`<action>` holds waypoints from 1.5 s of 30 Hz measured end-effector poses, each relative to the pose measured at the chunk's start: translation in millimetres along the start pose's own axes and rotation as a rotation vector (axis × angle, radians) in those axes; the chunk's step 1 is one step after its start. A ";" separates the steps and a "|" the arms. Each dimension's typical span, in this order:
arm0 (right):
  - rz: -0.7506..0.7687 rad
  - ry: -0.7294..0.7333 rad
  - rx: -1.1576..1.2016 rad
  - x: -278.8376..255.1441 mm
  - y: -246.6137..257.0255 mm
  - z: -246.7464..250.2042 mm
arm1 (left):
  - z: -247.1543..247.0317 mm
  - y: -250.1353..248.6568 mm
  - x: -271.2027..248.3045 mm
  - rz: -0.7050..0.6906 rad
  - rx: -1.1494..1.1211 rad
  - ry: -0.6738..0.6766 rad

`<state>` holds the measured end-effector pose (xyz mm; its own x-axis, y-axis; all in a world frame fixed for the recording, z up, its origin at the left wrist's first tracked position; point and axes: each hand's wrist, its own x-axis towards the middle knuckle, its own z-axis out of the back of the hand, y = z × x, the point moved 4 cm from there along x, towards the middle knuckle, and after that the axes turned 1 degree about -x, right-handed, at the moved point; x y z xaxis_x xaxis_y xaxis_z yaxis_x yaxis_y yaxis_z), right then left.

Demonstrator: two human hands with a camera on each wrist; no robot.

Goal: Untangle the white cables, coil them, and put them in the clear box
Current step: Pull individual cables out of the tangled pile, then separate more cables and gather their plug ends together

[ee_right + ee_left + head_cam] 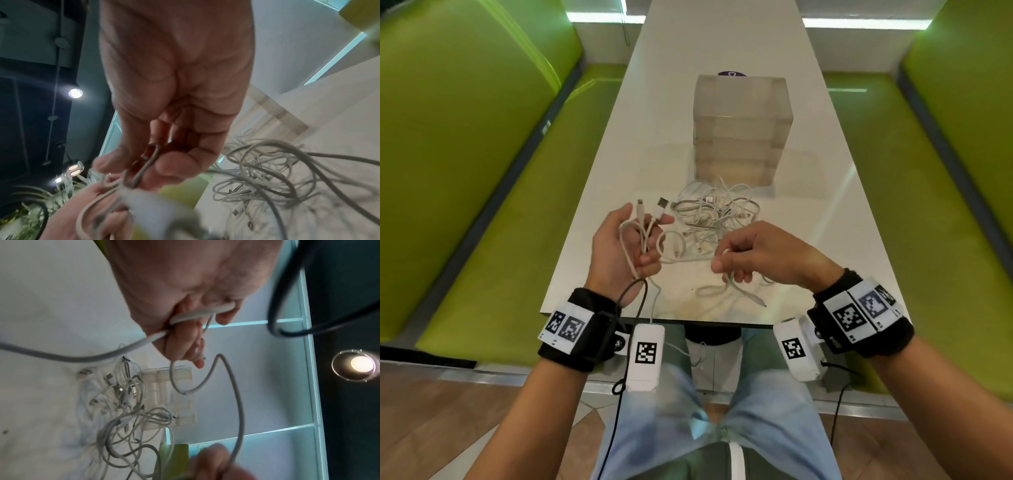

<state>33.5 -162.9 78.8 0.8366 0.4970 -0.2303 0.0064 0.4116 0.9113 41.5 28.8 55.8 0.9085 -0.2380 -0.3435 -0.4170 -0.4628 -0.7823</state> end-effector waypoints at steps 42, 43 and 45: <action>0.080 0.049 -0.014 1.8 -11.3 -34.5 | -37.7 8.1 -6.7 -0.022 -0.115 0.122; 0.075 0.003 0.020 2.0 -10.6 -34.6 | -40.6 10.7 -7.5 -0.013 -0.113 0.135; 0.086 -0.092 0.072 4.0 -10.6 -34.3 | -43.0 14.3 -7.9 -0.017 -0.062 0.114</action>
<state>18.1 -139.1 56.4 0.8823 0.4550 -0.1208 -0.0311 0.3125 0.9494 27.2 -12.6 69.6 0.9079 -0.3239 -0.2661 -0.4056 -0.5189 -0.7525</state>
